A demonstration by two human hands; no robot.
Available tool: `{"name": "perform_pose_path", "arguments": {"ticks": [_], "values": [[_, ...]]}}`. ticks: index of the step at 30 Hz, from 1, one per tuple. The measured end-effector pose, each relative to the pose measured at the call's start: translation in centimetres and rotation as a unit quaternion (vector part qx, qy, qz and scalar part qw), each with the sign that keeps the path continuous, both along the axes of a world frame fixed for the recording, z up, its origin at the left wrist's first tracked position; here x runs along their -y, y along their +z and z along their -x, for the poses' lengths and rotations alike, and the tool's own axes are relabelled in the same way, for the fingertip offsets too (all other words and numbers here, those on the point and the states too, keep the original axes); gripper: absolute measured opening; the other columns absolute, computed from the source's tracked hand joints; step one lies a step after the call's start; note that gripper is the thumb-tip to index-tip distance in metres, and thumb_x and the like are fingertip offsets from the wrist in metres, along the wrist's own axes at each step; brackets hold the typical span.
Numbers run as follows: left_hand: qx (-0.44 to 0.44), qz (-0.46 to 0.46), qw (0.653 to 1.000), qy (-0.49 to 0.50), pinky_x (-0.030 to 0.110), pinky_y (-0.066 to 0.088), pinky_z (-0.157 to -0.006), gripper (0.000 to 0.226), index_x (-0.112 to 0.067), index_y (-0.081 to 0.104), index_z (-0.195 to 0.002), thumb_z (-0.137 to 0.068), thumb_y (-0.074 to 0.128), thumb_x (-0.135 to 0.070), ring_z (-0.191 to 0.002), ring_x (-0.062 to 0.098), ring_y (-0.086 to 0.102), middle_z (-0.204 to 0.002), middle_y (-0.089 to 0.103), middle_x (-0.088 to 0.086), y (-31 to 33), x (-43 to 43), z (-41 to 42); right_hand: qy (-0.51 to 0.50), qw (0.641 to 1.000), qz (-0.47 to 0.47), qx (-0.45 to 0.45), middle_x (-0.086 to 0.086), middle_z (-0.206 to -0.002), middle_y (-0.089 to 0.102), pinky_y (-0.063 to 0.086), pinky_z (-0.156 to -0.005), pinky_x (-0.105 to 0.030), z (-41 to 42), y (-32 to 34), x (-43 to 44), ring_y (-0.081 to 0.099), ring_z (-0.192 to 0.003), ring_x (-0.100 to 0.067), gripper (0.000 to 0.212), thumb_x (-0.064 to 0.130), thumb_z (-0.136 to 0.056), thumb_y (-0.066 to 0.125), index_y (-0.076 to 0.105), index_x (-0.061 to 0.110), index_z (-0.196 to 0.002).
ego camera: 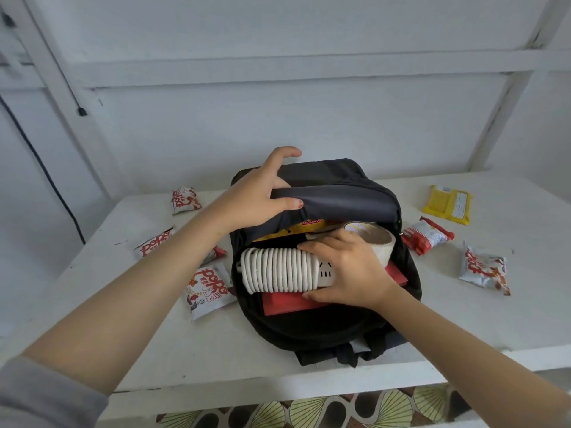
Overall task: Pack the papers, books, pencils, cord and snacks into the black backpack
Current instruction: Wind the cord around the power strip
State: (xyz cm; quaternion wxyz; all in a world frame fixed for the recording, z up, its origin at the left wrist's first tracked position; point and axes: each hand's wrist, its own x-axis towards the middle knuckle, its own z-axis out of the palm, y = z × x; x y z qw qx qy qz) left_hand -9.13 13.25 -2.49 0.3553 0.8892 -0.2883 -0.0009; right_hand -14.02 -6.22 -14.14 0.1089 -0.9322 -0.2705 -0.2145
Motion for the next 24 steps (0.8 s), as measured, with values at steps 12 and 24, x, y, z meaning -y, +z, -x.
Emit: {"name": "perform_pose_path", "arguments": {"ticks": [12, 24], "values": [[0.003, -0.003, 1.0, 0.016, 0.024, 0.04, -0.084, 0.074, -0.035, 0.016, -0.141, -0.087, 0.064, -0.023, -0.098, 0.012, 0.061, -0.111, 0.066, 0.003, 0.0, -0.5, -0.1, -0.065, 0.994, 0.061, 0.07, -0.004, -0.112, 0.058, 0.043, -0.088, -0.043, -0.4, 0.2, -0.1, 0.054, -0.105, -0.027, 0.077, 0.063, -0.058, 0.072, 0.056, 0.029, -0.125], [-0.008, -0.011, 1.0, 0.018, 0.023, 0.038, -0.086, 0.081, -0.038, 0.019, -0.141, -0.08, 0.071, -0.027, -0.097, 0.006, 0.056, -0.109, 0.065, -0.004, -0.9, -0.8, 0.1, -0.019, 0.967, -0.236, 0.089, 0.001, -0.102, 0.056, 0.045, -0.079, -0.03, 3.2, 0.0, 0.7, 0.05, -0.094, -0.012, 0.045, 0.048, -0.081, 0.06, 0.048, 0.016, -0.11]]}}
